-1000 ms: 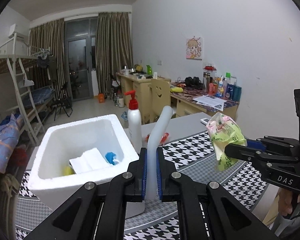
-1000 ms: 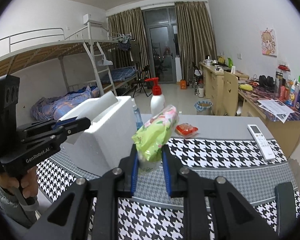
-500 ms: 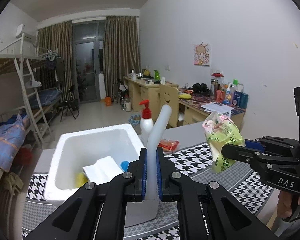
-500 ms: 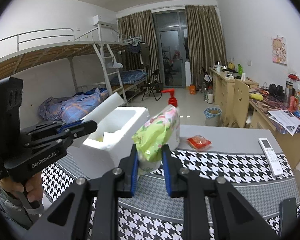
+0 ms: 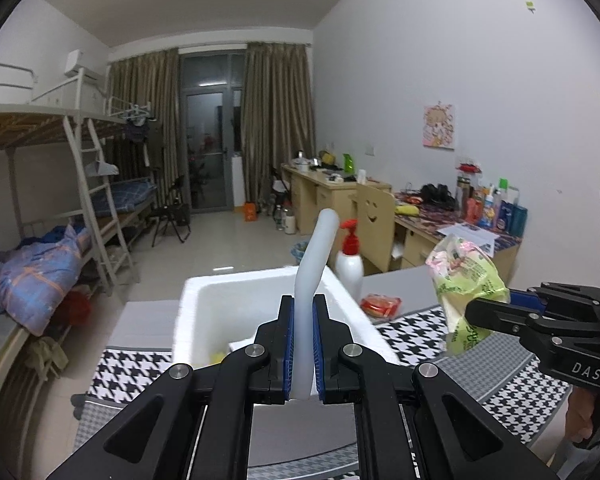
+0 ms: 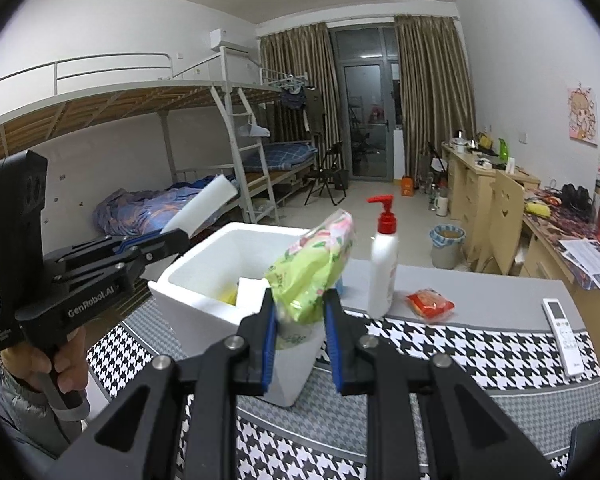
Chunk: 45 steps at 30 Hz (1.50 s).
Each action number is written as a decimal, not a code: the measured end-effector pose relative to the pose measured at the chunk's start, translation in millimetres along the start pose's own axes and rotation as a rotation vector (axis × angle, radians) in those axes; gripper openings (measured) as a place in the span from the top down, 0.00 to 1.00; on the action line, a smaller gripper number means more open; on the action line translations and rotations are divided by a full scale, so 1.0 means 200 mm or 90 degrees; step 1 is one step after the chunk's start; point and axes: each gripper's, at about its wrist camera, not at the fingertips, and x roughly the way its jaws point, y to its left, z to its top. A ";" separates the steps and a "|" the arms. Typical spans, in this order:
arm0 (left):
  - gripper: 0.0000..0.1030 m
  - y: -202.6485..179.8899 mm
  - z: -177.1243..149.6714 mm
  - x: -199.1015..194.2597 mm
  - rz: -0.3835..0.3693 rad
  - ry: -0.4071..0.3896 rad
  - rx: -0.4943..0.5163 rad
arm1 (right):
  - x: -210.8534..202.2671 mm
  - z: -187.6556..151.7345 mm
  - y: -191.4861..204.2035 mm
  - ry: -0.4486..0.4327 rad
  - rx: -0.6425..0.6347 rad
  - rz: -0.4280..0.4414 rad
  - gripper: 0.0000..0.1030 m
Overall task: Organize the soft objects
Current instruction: 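Lower the green packet into the foam box and open the right tool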
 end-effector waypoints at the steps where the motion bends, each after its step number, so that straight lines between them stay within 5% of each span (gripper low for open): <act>1: 0.91 0.01 0.00 -0.01 0.004 -0.003 -0.003 | 0.01 0.01 0.01 0.000 0.000 0.002 0.75; 29: 0.91 0.25 -0.06 -0.10 0.108 -0.027 -0.051 | 0.31 0.11 0.21 0.050 -0.033 0.058 0.75; 45: 0.91 0.30 -0.10 -0.10 0.109 -0.016 -0.066 | 0.47 0.13 0.21 0.079 -0.018 0.032 0.74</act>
